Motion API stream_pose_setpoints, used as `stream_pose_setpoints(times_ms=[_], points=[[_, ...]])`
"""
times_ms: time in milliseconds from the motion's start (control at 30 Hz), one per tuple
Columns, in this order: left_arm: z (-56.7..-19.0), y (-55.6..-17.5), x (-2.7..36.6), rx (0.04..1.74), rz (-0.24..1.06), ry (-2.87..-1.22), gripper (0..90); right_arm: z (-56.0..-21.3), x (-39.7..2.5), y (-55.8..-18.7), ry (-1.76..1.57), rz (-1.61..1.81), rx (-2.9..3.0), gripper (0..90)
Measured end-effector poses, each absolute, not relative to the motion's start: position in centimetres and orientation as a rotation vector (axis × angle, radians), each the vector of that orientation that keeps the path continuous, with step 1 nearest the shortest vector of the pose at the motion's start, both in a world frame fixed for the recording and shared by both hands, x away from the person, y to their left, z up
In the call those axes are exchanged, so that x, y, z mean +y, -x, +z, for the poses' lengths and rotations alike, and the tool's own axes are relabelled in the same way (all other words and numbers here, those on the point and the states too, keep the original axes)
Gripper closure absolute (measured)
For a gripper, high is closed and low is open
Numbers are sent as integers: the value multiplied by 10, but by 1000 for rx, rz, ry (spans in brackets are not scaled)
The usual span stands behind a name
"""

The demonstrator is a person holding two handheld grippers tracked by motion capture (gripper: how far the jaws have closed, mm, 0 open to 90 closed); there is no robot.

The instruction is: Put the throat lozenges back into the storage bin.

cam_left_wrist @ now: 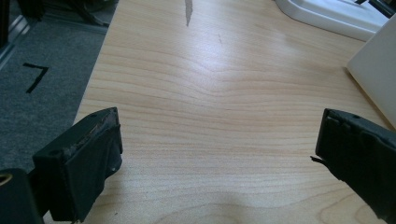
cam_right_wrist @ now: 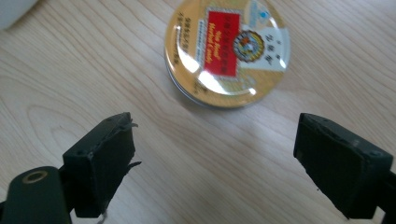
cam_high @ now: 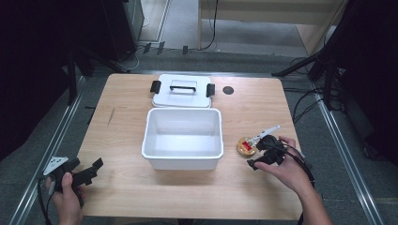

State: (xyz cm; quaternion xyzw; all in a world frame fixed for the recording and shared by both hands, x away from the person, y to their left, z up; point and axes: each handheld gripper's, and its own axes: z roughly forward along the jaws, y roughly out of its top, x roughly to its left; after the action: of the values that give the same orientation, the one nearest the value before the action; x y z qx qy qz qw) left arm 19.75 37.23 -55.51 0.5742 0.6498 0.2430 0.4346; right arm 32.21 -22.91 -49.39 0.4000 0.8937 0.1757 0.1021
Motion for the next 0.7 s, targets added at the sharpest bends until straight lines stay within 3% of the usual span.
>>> stream_pose_setpoints(times_ms=[67, 267, 533, 700], points=[[-555, -198, 372, 1618, 604, -1430, 12, -496, -221, -328, -1192, 487, 2670, 52], [-555, -197, 372, 1613, 608, -1432, 12, -498, -206, -340, -1195, 410, 2687, 33], [-554, -197, 367, 1598, 643, -1461, 12, -496, -199, -360, -1280, 359, 2667, 100], [-553, -196, 360, 1571, 738, -1496, 12, -498, -195, -368, -1329, 319, 2644, 131]])
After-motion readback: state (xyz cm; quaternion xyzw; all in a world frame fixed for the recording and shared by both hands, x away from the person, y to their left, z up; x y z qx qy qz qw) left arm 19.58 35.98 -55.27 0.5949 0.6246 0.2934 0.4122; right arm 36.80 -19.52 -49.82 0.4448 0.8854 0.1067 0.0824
